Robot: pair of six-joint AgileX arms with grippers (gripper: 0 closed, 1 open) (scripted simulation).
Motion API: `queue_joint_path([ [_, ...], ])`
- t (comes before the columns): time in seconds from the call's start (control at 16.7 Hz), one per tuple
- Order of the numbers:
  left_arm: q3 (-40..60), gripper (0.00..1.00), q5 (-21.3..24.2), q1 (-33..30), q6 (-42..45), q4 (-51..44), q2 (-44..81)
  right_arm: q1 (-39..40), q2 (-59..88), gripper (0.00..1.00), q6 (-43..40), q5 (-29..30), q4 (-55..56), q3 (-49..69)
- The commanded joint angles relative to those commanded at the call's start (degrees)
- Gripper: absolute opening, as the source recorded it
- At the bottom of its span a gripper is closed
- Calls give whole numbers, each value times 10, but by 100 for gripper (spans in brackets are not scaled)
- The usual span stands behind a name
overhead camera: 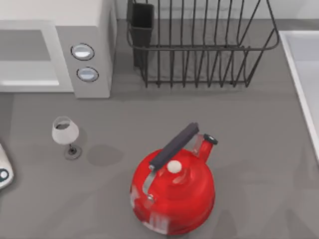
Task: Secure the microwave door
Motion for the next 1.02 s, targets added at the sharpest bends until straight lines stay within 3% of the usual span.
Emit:
queue_joint_path([
  [0.48,-185,0,-50,-98,-105,83,-160,0,0,100,0,0,0,0],
  [0.84,-197,0,-53,-105,-115,89,-170,0,0,100,0,0,0,0],
  [1.02,-215,0,-73,-138,-143,102,-203,0,0,100,0,0,0,0],
])
